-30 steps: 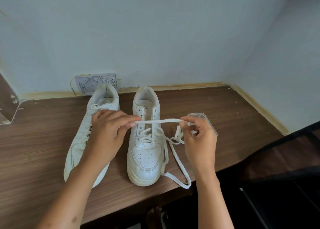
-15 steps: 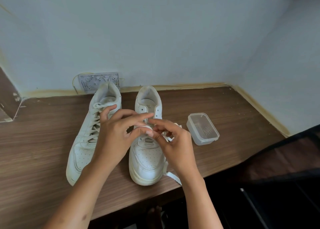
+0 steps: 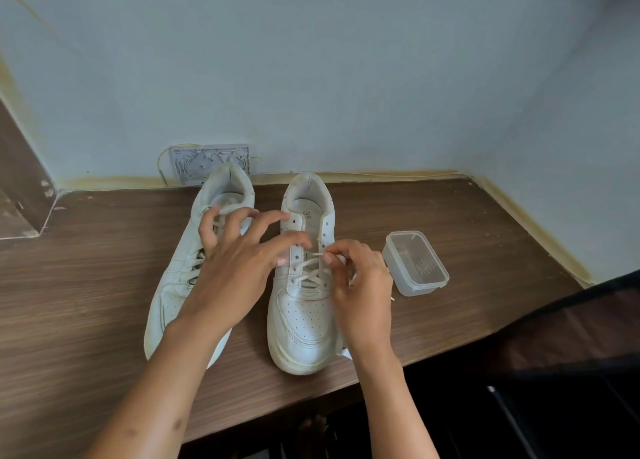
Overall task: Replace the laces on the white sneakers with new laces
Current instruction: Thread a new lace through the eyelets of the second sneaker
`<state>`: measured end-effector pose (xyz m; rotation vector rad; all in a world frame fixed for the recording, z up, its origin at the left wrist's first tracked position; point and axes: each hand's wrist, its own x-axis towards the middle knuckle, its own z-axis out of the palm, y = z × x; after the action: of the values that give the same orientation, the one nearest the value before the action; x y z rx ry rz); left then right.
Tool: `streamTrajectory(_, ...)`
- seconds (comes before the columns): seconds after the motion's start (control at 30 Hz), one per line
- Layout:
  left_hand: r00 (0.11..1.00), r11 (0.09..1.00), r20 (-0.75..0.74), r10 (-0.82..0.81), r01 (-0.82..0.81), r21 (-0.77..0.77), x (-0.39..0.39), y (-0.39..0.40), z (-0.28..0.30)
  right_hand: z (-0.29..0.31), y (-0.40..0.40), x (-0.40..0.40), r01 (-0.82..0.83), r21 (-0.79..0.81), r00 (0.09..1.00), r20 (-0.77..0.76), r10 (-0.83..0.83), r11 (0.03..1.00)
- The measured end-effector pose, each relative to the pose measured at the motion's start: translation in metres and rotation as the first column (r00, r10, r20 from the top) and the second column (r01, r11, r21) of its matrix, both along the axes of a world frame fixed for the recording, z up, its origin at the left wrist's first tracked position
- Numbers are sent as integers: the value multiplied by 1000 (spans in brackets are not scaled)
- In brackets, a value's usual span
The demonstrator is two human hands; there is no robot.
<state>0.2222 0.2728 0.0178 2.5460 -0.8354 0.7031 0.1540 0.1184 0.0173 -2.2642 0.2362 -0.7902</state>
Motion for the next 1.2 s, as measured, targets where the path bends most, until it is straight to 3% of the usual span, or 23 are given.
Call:
streamTrajectory(0.17,999,997,42,3,0,-71,1,-2,-3,-6,21,5,138,-53,989,-42,-140,989)
streamTrajectory(0.27,999,996,38,-5,8,-85,2,-2,-3,-6,26,7,161,74,979,-138,-150,984)
streamTrajectory(0.4,999,995,27,-28,30,-94,2,0,-3,1,24,10,134,316,961,-272,-45,939)
streamTrajectory(0.53,999,994,16,-46,47,-97,3,1,-3,6,24,10,143,379,948,-319,-17,914)
streamTrajectory(0.87,996,991,-46,-78,72,-111,2,1,-3,0,16,13,78,527,955,-283,88,846)
streamTrajectory(1.2,995,993,-73,-66,58,-106,0,0,-4,-1,14,15,23,540,956,-259,139,842)
